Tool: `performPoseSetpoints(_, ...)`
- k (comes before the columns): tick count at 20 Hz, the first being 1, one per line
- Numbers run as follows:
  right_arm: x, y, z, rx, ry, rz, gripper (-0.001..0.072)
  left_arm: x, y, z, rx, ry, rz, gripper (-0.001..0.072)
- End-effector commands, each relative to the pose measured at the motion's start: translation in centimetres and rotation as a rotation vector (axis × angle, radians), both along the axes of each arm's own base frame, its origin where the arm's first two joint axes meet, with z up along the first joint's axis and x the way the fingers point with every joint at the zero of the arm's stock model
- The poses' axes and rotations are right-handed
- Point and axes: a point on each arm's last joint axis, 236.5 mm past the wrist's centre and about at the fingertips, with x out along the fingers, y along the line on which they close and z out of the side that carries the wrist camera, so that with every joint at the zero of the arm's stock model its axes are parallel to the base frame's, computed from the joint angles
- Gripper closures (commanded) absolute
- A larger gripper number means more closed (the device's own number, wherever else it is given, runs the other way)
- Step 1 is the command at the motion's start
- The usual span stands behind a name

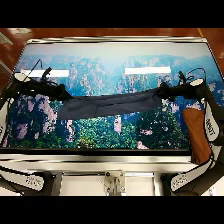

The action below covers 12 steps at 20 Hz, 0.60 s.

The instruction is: Fold the shirts.

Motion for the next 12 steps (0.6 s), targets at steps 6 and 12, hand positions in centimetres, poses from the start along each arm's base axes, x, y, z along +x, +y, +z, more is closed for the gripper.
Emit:
performPoseSetpoints(6,-6.8,5.2,17.7,0.022,-0.184,0.191,0.0649,0.2,-19.0,0.0,-0.100,-0.185,-0.038,0.0662)
performPoseSetpoints(12,-11.3,7.0,25.4,0.014,-0.271,0.173,0.0649,-4.6,-29.6,-2.5,-0.246,-0.098,-0.066,0.0662)
